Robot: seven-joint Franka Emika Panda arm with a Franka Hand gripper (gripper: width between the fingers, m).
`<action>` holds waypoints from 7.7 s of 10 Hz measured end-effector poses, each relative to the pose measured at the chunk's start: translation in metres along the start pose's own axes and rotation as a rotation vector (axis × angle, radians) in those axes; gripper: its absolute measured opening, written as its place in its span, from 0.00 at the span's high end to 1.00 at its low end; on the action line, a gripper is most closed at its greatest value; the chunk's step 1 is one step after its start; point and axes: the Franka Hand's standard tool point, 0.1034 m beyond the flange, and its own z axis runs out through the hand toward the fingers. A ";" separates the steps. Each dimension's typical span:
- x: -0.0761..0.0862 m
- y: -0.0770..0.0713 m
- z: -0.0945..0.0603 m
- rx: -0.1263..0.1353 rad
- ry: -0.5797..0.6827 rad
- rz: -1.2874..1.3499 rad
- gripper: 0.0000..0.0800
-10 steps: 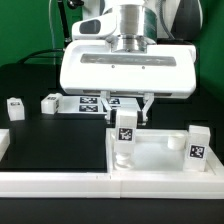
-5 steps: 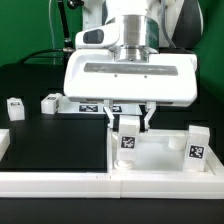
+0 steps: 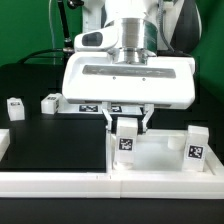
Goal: Assemble square table
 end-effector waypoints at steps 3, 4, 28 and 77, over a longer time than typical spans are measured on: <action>0.000 0.000 0.000 0.000 0.000 0.000 0.52; 0.000 0.000 0.000 0.000 0.000 0.000 0.34; 0.008 -0.007 0.009 0.079 -0.645 0.139 0.35; 0.006 -0.005 0.012 0.119 -0.609 0.039 0.19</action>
Offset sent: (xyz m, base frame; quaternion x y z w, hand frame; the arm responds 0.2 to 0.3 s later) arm 0.0000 0.0000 0.0000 0.0000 0.0000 0.0000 1.0000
